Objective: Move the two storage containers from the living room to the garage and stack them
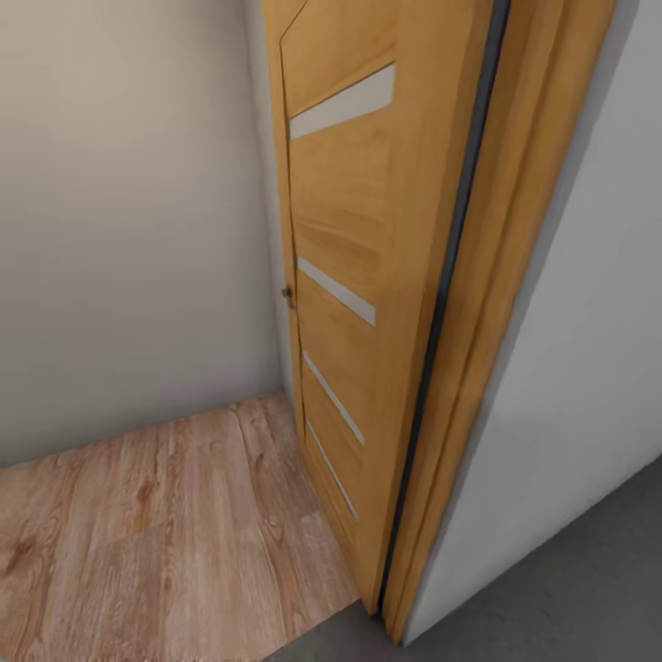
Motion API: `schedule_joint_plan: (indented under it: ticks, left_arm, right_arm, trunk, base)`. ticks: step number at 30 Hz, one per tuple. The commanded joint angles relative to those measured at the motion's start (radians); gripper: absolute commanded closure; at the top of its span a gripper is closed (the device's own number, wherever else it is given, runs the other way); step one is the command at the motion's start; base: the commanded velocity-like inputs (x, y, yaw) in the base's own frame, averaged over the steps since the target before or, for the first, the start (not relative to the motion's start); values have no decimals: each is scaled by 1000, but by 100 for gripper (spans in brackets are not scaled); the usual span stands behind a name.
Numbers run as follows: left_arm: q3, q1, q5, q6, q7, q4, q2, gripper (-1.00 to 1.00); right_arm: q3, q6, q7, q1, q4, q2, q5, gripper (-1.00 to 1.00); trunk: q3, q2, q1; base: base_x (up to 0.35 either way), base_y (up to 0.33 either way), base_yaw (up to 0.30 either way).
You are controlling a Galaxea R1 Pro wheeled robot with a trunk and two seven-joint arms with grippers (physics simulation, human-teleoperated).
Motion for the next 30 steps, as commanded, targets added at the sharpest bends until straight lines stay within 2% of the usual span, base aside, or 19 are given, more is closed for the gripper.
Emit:
schedule_joint_plan:
  ticks: [1, 22, 30]
  left_arm:
    - [4, -1, 8, 3, 1, 0, 0, -100]
    - [4, -1, 7, 4, 1, 0, -2, -100]
    - [4, -1, 7, 3, 1, 0, 0, -100]
  right_arm:
    - [8, -6, 0, -1, 3, 1, -10, -100]
    - [8, -6, 0, -2, 3, 1, -9, -100]
    - [8, -6, 0, -2, 3, 1, -8, -100]
  trunk:
    - [-1, -1, 0]
    - [-1, -1, 0]
    - [-1, -1, 0]
  base:
    - [0, -1, 268]
    - [2, 0, 269]
    - [132, -18, 269]
